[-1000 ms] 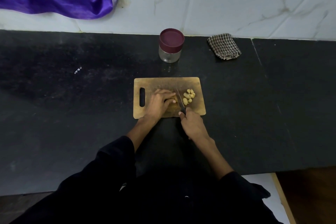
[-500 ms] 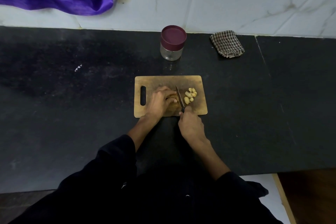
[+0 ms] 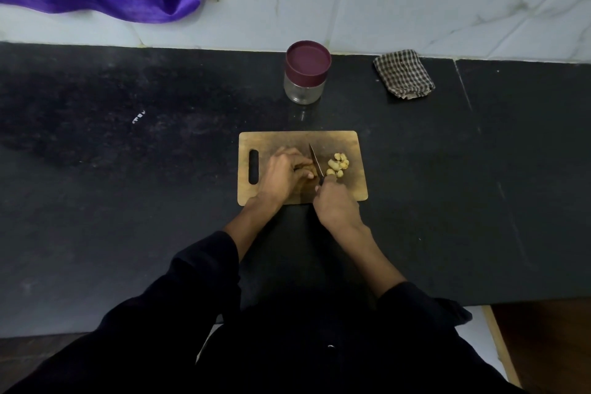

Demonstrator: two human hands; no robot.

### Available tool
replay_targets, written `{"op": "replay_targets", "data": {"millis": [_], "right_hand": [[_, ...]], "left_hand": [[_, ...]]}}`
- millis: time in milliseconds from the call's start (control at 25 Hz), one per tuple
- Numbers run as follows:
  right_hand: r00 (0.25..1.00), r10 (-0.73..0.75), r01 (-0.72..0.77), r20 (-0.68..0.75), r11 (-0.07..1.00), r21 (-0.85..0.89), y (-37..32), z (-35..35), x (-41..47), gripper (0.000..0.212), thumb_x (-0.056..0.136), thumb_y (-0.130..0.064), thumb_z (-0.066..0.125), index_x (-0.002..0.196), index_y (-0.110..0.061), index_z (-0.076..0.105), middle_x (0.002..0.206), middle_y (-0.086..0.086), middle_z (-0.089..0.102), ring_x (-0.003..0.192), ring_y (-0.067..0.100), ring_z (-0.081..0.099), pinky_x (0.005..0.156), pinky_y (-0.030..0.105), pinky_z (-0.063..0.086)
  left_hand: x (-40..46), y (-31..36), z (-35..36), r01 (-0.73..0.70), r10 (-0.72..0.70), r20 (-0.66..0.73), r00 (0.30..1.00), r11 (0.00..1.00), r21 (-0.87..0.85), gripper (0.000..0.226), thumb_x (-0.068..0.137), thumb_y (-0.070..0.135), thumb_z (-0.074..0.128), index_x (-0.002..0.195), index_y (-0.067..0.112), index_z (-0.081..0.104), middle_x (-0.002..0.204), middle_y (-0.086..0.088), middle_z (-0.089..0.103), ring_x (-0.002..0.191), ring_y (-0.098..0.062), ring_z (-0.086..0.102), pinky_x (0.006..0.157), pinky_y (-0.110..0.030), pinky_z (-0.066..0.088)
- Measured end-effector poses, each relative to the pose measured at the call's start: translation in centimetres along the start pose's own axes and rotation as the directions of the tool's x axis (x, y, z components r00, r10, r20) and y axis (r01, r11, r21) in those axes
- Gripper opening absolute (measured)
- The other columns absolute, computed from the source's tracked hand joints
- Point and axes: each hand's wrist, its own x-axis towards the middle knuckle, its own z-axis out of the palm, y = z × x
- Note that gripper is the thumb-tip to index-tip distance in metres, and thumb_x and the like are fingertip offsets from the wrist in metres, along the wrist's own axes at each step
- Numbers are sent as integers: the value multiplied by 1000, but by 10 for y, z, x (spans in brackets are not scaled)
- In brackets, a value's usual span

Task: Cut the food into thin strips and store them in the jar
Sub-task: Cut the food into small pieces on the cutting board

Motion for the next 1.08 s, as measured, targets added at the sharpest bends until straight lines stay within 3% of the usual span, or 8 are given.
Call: {"op": "replay_targets", "data": {"millis": [160,520,840,960,1080], "right_hand": [[1000,-1,1,7,1000,4,-6,-3,6,21,101,-19,47,119,-8,50,112,13,63,103,30,62,74,38,47],[999,35,-35,3,999,7,4,12,-11,20,104,-22,41,118,-8,46,112,15,62,103,31,60,73,39,41],[994,85,-83,67,996,-33,17,16,-25,23,105,-22,38,121,-8,46,120,17,61,110,33,60,78,41,43],[992,99,-96,79,995,-33,12,14,-22,24,105,-21,39,123,-8,46,121,17,60,110,33,59,81,42,44],[992,105,-104,70,994,-23,-1,7,-4,27,104,-19,39,127,-6,45,124,17,58,112,33,58,81,41,43]], "left_hand": [[0,-1,1,-18,18,-11,1000,1000,0,25,77,9,74,102,10,72,102,-3,68,97,-9,48,86,-18,37],[-5,5,3,49,-49,-28,998,998,-28,28,78,7,72,106,7,71,105,-5,67,104,-16,49,83,-7,26],[-4,7,2,54,-55,-24,998,997,-52,29,76,9,74,105,8,72,105,-3,66,100,-7,45,83,-7,27],[-1,5,-1,33,-32,2,999,998,-47,29,73,9,76,102,7,73,103,-5,68,100,-13,50,85,-11,32],[0,6,-3,23,-22,14,1000,998,-57,28,71,8,77,100,6,74,99,-8,70,99,-20,54,79,-5,27]]}}
